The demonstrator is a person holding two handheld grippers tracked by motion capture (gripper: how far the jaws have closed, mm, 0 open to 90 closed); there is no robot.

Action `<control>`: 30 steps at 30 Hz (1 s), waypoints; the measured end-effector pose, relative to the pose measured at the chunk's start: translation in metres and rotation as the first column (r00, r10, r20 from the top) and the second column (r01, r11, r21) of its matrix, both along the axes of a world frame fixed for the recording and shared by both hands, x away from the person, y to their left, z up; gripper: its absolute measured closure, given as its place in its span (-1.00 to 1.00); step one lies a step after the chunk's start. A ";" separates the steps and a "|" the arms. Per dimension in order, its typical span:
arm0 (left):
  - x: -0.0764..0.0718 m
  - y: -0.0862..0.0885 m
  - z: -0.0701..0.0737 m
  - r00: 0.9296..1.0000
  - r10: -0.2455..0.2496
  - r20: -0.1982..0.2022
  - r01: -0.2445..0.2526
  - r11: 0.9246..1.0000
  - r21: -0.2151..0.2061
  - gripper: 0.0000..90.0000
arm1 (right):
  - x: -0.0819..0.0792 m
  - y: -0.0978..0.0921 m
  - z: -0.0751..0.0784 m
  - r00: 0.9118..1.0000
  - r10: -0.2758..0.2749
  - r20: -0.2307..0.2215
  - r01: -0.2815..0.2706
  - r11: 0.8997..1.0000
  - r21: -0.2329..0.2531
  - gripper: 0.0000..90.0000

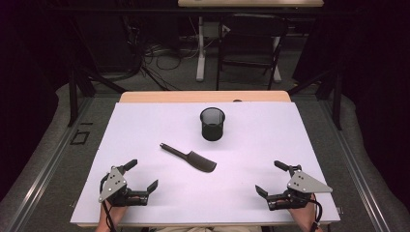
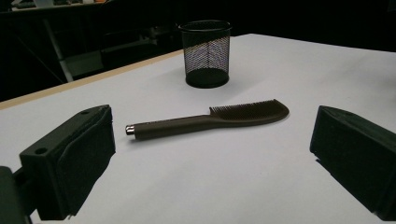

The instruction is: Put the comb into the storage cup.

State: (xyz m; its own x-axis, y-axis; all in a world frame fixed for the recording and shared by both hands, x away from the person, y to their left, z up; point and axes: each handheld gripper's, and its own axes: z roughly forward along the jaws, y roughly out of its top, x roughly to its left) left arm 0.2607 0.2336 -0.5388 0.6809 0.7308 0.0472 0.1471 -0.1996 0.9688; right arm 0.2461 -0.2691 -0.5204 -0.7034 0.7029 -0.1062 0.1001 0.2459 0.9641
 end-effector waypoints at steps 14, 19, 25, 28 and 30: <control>0.006 -0.010 -0.001 1.000 -0.018 -0.012 0.018 1.000 0.021 -1.00 | 0.001 0.002 -0.001 1.000 0.006 -0.017 -0.006 1.000 -0.020 -1.00; 0.008 -0.013 -0.001 1.000 -0.017 -0.015 0.018 0.999 0.033 -1.00 | 0.002 0.002 -0.001 1.000 0.006 -0.020 -0.007 1.000 -0.019 -1.00; 0.012 -0.017 0.000 1.000 -0.011 -0.020 0.012 0.999 0.044 -1.00 | 0.002 0.003 -0.001 1.000 0.004 -0.016 -0.005 1.000 -0.023 -1.00; 0.017 -0.018 0.001 1.000 0.004 -0.019 -0.003 0.999 0.053 -1.00 | 0.002 0.002 -0.001 1.000 0.002 -0.015 -0.002 1.000 -0.023 -1.00; 0.018 -0.019 0.001 1.000 0.013 -0.018 -0.012 0.998 0.053 -1.00 | 0.003 0.003 -0.001 1.000 0.003 -0.015 -0.003 1.000 -0.025 -1.00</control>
State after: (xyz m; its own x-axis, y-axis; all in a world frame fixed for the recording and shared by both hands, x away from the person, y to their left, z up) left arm 0.2788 0.2149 -0.5374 0.6727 0.7362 0.0739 0.1676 -0.2489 0.9539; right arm 0.2489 -0.2666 -0.5218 -0.7069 0.6981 -0.1134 0.1138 0.2705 0.9560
